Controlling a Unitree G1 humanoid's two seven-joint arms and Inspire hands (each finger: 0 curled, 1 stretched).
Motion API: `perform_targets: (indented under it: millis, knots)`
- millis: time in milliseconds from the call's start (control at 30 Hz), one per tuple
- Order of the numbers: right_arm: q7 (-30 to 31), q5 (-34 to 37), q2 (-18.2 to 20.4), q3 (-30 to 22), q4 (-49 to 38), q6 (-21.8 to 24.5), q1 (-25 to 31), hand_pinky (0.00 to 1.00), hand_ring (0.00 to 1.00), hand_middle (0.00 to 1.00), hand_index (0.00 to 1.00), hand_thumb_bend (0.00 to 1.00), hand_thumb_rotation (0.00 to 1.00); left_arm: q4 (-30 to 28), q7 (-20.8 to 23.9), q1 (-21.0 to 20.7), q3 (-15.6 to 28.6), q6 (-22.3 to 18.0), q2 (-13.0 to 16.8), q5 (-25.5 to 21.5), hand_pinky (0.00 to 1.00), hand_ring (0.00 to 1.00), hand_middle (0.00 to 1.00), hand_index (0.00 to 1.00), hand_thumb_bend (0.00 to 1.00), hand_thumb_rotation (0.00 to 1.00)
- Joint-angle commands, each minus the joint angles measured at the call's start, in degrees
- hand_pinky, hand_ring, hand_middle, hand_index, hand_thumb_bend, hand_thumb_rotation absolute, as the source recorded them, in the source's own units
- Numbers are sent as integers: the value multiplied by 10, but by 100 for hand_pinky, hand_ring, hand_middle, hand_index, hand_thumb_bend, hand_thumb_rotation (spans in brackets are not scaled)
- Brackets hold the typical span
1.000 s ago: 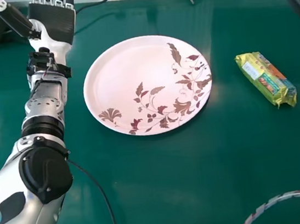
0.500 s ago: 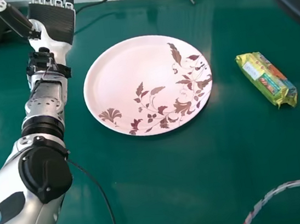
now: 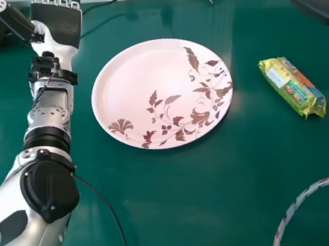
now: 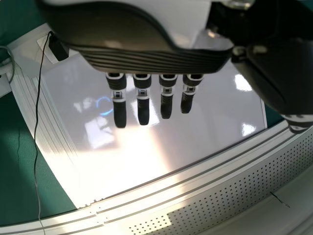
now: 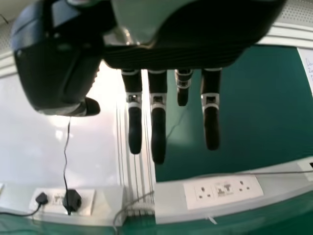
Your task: Pick up biscuit and place it in the plate
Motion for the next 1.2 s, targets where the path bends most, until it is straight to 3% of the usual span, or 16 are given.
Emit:
perform_targets:
  millis: [0,467,733,1167]
  knots:
    - [12,-4,-17,9,13,2,-13,34,43,46,55,50,0,1,4,-9,0,-4,1,-2,83,92,99,100,100,60]
    - [63,-4,-27,53,85,34,-73,35,44,46,55,50,0,1,4,-9,1,-4,0,-3,91,93,100,100,100,58]
    - [47,3,-33,81,143,25,-97,35,44,46,55,50,0,2,10,-10,1,-6,1,-2,97,93,100,100,100,62]
    - [28,14,-30,127,231,19,-125,35,44,46,55,50,0,5,9,-11,2,-2,4,-3,95,97,100,100,100,59]
